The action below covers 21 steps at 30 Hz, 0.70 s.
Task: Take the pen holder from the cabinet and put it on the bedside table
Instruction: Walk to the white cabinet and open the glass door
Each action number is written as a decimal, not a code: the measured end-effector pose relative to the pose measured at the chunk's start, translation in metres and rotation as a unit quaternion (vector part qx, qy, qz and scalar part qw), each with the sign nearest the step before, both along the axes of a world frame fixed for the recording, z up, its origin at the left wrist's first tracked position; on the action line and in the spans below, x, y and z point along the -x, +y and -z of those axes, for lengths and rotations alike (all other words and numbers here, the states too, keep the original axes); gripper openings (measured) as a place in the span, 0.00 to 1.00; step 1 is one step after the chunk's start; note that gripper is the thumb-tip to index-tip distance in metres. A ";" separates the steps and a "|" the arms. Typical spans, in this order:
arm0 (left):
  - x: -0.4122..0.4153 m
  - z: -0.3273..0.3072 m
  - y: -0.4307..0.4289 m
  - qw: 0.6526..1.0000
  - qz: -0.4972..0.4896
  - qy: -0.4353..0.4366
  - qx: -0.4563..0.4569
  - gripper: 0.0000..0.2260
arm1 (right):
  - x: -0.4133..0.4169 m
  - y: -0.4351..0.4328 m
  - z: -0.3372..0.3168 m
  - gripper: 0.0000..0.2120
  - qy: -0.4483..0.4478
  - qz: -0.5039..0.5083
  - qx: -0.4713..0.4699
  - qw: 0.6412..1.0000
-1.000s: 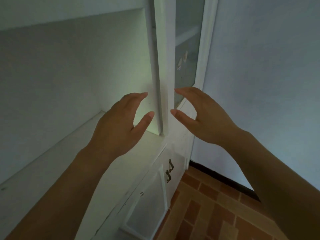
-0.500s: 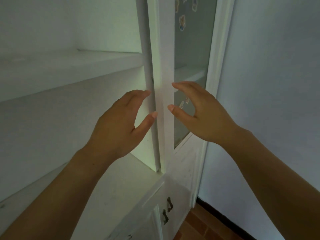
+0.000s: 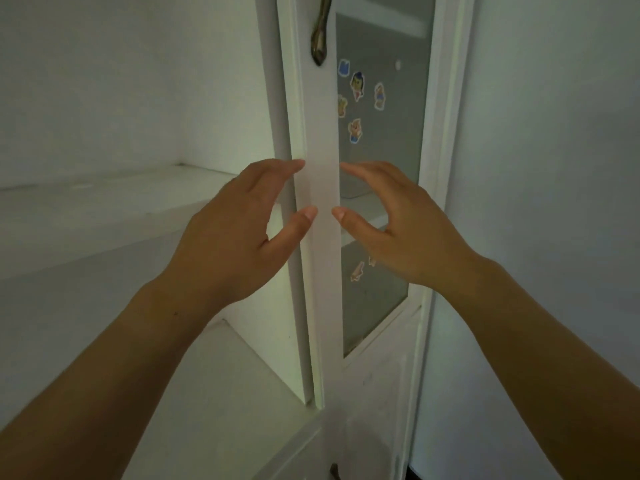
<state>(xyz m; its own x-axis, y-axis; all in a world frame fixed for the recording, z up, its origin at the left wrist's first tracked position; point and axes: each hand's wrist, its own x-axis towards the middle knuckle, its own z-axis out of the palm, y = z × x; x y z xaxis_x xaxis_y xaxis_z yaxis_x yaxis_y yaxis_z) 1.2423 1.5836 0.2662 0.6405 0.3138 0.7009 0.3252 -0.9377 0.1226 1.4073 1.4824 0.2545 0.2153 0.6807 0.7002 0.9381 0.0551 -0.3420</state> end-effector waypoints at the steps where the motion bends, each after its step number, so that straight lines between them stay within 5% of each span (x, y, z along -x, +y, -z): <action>1: -0.001 -0.005 0.001 1.000 -0.002 -0.003 -0.005 0.28 | -0.002 0.000 -0.004 0.25 -0.001 -0.002 -0.002 1.000; 21: -0.027 -0.087 0.040 0.986 -0.044 -0.110 -0.117 0.26 | -0.016 0.021 -0.106 0.28 -0.048 -0.038 -0.099 0.993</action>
<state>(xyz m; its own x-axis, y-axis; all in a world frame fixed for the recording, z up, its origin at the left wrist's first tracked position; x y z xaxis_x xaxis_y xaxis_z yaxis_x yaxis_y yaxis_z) 1.2696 1.6234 0.3535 0.4422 0.1753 0.8797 0.3965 -0.9179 -0.0164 1.4238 1.5035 0.3607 0.0949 0.5387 0.8371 0.9565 0.1838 -0.2268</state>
